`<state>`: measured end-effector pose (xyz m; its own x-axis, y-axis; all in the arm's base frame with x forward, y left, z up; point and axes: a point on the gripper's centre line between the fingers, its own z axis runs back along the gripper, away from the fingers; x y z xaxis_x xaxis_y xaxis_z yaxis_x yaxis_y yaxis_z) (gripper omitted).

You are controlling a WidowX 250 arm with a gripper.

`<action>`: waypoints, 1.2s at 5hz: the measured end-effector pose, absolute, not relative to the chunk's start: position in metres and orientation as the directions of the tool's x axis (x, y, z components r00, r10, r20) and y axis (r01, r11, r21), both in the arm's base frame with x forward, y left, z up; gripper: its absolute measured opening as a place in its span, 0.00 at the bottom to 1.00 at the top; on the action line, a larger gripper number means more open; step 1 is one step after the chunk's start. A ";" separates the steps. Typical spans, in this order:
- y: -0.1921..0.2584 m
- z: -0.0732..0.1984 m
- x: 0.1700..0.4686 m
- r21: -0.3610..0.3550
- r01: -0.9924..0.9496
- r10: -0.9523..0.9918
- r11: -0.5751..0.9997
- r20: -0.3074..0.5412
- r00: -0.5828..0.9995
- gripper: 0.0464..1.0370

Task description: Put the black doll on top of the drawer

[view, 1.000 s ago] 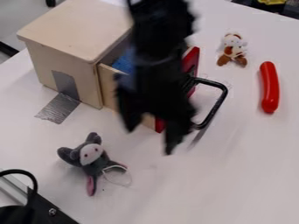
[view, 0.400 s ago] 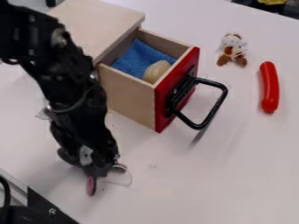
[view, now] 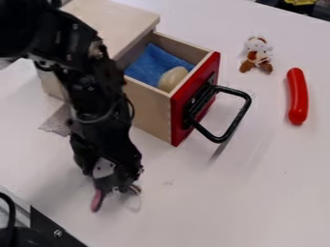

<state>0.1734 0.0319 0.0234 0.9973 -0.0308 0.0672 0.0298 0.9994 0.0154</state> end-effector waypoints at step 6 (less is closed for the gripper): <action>0.025 0.081 0.174 -0.100 0.006 0.001 0.995 0.062 0.998 0.23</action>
